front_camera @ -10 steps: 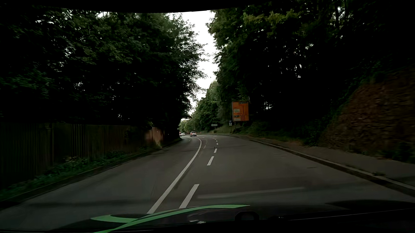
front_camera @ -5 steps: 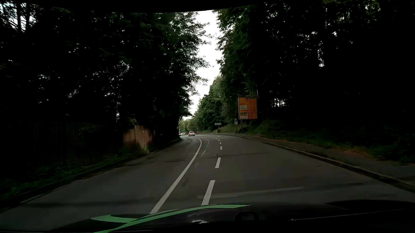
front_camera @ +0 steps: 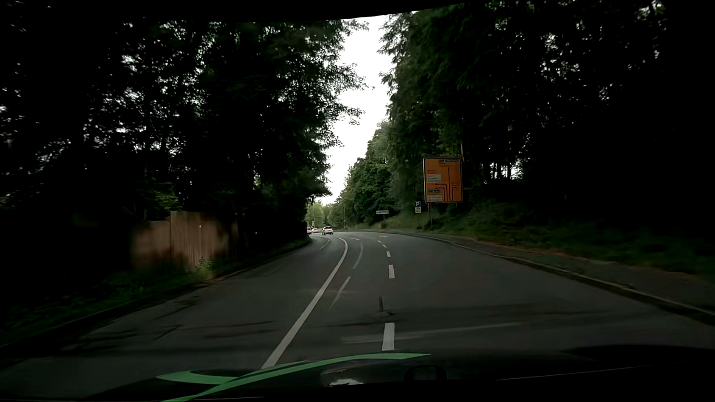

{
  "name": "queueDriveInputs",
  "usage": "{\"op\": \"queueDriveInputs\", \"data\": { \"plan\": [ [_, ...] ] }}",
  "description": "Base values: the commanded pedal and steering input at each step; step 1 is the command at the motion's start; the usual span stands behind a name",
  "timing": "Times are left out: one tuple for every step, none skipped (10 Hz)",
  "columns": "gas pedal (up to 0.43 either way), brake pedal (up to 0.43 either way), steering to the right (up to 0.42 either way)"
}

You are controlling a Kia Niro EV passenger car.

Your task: Follow the waypoints while adhering to traffic rules and regulations

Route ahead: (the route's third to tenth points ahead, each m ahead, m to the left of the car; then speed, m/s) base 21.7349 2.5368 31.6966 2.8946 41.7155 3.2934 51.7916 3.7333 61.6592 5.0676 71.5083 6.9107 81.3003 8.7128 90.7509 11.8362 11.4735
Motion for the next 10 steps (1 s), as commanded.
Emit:
{"op": "queueDriveInputs", "data": {
  "plan": [
    [0.138,0.0,-0.015],
    [0.138,0.0,-0.015],
    [0.138,0.0,-0.015],
    [0.138,0.0,-0.015],
    [0.138,0.0,-0.015],
    [0.138,0.0,-0.014],
    [0.15,0.0,-0.014],
    [0.15,0.0,-0.014],
    [0.15,0.0,-0.014],
    [0.15,0.0,-0.013]
  ]
}}
